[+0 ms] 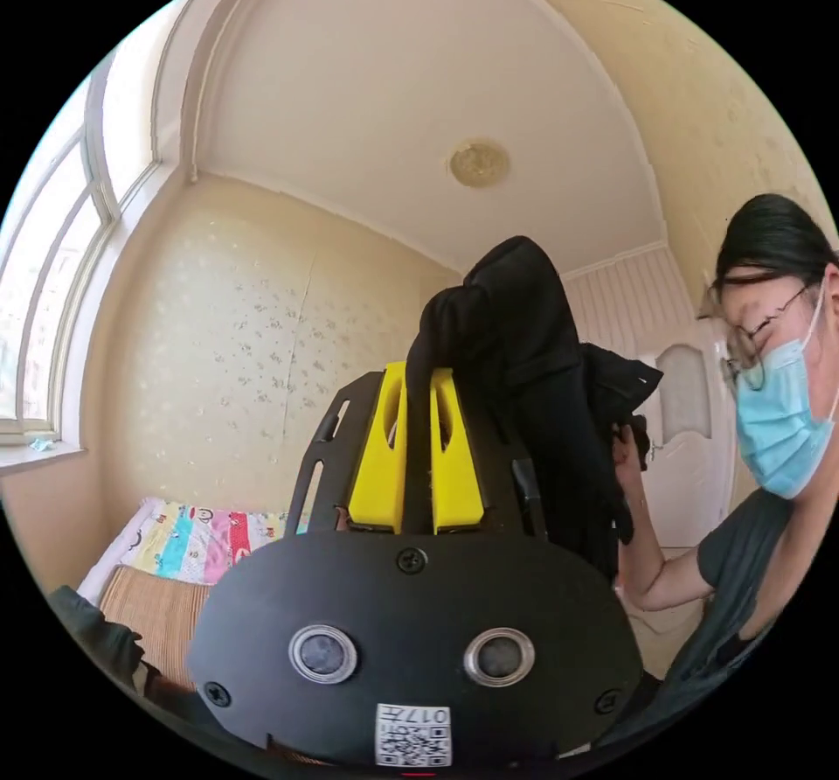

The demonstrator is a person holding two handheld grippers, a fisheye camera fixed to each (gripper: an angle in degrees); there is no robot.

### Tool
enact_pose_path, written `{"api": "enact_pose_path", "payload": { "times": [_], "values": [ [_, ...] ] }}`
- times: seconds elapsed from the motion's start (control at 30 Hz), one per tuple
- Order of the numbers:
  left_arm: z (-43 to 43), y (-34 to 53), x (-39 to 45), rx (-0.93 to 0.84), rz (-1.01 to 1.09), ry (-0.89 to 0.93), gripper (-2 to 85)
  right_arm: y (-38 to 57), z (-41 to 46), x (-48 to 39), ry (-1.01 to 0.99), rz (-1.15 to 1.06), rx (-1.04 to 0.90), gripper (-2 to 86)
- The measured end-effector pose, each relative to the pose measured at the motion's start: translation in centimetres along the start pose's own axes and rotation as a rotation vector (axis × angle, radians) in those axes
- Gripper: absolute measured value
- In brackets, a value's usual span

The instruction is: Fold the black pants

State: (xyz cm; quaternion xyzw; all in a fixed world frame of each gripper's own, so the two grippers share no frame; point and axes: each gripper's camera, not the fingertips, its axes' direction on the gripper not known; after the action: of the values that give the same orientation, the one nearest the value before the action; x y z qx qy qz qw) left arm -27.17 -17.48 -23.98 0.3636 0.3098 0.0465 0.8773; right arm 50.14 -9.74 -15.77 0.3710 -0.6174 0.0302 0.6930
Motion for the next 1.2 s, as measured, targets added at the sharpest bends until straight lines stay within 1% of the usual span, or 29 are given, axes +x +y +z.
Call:
{"api": "enact_pose_path", "payload": {
  "times": [0.03, 0.07, 0.1, 0.13, 0.17, 0.2, 0.23, 0.27, 0.3, 0.33, 0.37, 0.4, 0.43, 0.47, 0.5, 0.53, 0.57, 0.6, 0.63, 0.7, 0.77, 0.8, 0.87, 0.93, 1.0, 1.03, 1.1, 1.13, 1.2],
  "values": [
    [2.8, -0.1, -1.7, -0.05, -0.059, -0.009, 4.2, -0.6, 2.8, 5.0, 0.064, 0.138, -0.021, 2.4],
    [8.6, -0.2, -4.7, -0.124, -0.124, -0.062, 4.2, -0.9, 4.4, 7.6, 0.1, 0.182, -0.036, 2.4],
    [14.5, -0.7, -6.7, -0.192, -0.086, -0.155, 4.3, -1.8, 8.0, 12.4, 0.243, 0.217, -0.063, 2.5],
    [17.4, -1.0, -7.6, -0.22, -0.047, -0.191, 4.4, -2.8, 11.9, 16.5, 0.39, 0.164, -0.093, 2.6],
    [22.5, -1.3, -9.5, -0.262, 0.012, -0.239, 4.7, -3.3, 14.0, 18.3, 0.436, 0.105, -0.126, 2.6],
    [26.6, -0.8, -11.9, -0.308, 0.012, -0.249, 5.5, -3.8, 17.4, 21.8, 0.538, 0.029, -0.201, 2.9],
    [28.2, -0.2, -13.1, -0.346, -0.012, -0.245, 6.0, -3.3, 19.0, 25.3, 0.623, 0.055, -0.258, 3.1],
    [30.5, 1.7, -15.7, -0.419, -0.086, -0.223, 6.8, -2.5, 19.1, 27.0, 0.651, 0.095, -0.259, 3.3],
    [31.8, 4.5, -17.6, -0.475, -0.13, -0.177, 8.0, 0.2, 18.6, 29.8, 0.665, 0.182, -0.248, 3.7],
    [32.2, 6.2, -18.3, -0.499, -0.134, -0.151, 8.8, 3.3, 18.1, 32.1, 0.639, 0.223, -0.28, 4.3],
    [32.2, 10.3, -19.2, -0.545, -0.113, -0.11, 9.7, 5.1, 18.0, 33.0, 0.622, 0.225, -0.319, 4.7],
    [31.6, 15.1, -19.6, -0.605, -0.081, -0.09, 9.9, 8.9, 17.6, 34.7, 0.595, 0.214, -0.444, 5.7],
    [31.0, 17.5, -19.6, -0.636, -0.067, -0.081, 10.0, 13.6, 16.9, 35.7, 0.575, 0.185, -0.585, 6.5],
    [29.3, 22.6, -19.4, -0.698, -0.029, -0.043, 10.0, 16.0, 16.4, 35.9, 0.569, 0.175, -0.662, 6.8],
    [27.1, 27.6, -19.0, -0.765, -0.012, -0.001, 10.0, 21.1, 14.8, 36.0, 0.574, 0.145, -0.787, 7.4],
    [25.9, 30.1, -18.9, -0.798, -0.016, 0.014, 10.0, 26.2, 12.6, 35.6, 0.582, 0.123, -0.895, 7.7],
    [23.4, 35.0, -18.7, -0.875, -0.049, 0.033, 10.0, 28.6, 11.4, 35.3, 0.582, 0.117, -0.946, 7.8],
    [20.7, 39.4, -18.7, -0.927, -0.12, 0.043, 10.0, 33.4, 8.9, 34.6, 0.587, 0.121, -1.033, 8.1],
    [19.3, 41.4, -18.7, -0.948, -0.163, 0.052, 10.1, 37.5, 6.3, 33.7, 0.604, 0.158, -1.099, 8.4],
    [13.7, 47.6, -18.8, -0.991, -0.324, 0.045, 10.8, 42.4, 2.2, 32.1, 0.644, 0.252, -1.134, 8.8],
    [10.0, 50.8, -18.1, -1.002, -0.419, 0.033, 11.2, 45.7, -1.7, 30.0, 0.714, 0.344, -1.126, 9.2],
    [8.2, 52.4, -17.2, -1.01, -0.453, 0.037, 11.2, 46.8, -4.1, 28.2, 0.792, 0.372, -1.097, 9.4],
    [6.3, 54.0, -15.0, -1.032, -0.443, 0.033, 11.3, 47.5, -6.9, 25.1, 0.918, 0.359, -1.043, 9.6],
    [5.3, 55.1, -12.5, -1.055, -0.368, -0.009, 11.2, 47.7, -9.5, 22.0, 1.061, 0.333, -1.02, 9.9],
    [4.6, 57.0, -9.7, -1.026, -0.293, -0.067, 10.9, 48.0, -10.6, 21.0, 1.112, 0.335, -1.052, 10.3],
    [4.7, 57.6, -9.2, -1.028, -0.293, -0.062, 9.9, 48.5, -11.1, 20.6, 1.144, 0.326, -1.086, 10.7],
    [6.6, 60.9, -7.8, -1.129, -0.355, 0.025, 7.0, 49.5, -11.7, 20.4, 1.163, 0.333, -1.138, 11.5],
    [6.9, 61.6, -7.5, -1.149, -0.371, 0.016, 6.5, 50.2, -12.0, 20.5, 1.152, 0.363, -1.17, 11.9],
    [6.9, 62.2, -6.0, -1.105, -0.394, -0.076, 4.4, 51.7, -12.4, 20.9, 1.138, 0.427, -1.214, 12.4]
  ]
}}
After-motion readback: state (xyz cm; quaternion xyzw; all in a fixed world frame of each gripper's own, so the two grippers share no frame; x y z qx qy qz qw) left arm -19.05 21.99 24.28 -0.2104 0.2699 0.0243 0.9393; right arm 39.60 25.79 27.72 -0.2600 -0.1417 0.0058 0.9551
